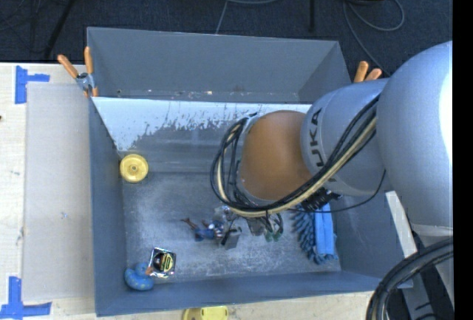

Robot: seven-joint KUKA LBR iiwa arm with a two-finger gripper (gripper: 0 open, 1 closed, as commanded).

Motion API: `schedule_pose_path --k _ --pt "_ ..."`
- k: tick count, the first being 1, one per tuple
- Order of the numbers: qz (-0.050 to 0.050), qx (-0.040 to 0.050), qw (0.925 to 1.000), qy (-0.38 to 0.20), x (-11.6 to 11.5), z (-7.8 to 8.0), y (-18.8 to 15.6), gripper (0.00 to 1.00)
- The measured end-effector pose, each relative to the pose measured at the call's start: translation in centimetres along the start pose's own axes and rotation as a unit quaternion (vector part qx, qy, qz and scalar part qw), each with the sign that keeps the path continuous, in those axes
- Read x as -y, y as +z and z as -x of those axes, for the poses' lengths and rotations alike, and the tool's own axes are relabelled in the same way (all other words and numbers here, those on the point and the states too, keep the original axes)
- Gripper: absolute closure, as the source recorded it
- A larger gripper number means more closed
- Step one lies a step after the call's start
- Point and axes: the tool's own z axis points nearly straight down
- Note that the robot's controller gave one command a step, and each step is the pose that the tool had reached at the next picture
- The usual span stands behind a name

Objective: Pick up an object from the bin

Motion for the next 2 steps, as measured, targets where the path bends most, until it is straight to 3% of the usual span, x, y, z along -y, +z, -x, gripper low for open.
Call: schedule_pose_path --k 1,2 --pt "0.000 0.0000 1.0000 0.001 0.0 0.0 0.0 1.00" --pt "0.000 -0.0006 1.0000 0.002 1.1 0.3 -9.0 1.00"
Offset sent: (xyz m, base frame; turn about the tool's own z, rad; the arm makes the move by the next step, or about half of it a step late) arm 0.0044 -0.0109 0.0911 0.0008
